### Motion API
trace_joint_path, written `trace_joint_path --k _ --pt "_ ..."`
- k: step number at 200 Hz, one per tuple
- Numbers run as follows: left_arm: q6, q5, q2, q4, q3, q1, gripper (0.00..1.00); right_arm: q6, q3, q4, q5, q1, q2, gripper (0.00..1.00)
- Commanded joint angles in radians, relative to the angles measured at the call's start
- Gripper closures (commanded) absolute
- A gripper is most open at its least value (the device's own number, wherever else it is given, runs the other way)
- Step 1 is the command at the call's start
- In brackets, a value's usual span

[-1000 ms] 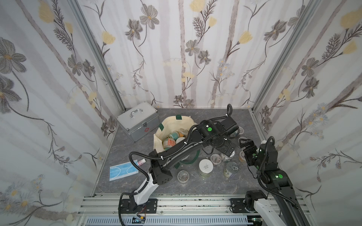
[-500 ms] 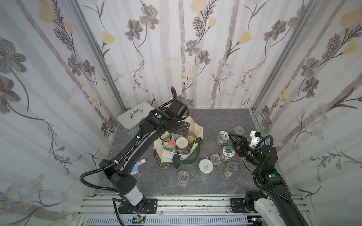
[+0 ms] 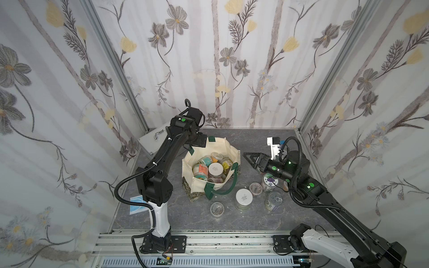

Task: Take out the seed jars from the canvas bag
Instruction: Adjust the canvas bag at the center of the board.

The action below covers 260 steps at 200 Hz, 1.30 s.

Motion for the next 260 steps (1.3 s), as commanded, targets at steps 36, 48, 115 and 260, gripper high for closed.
trace_joint_path --k 36,48,115,260 --pt "0.049 0.135 0.158 -0.133 0.168 0.005 0.5 -0.092 0.048 -0.114 0.104 0.087 0.039 0.1" --pt "0.049 0.133 0.155 -0.131 0.179 0.005 0.66 -0.104 0.059 -0.137 0.121 0.1 0.042 0.1" --pt "0.044 0.087 0.114 -0.124 0.311 0.003 1.0 -0.172 0.205 -0.24 0.278 0.239 0.145 0.11" --pt "0.032 0.092 -0.018 0.006 0.103 -0.009 1.0 -0.25 0.488 -0.294 0.523 0.343 0.579 0.14"
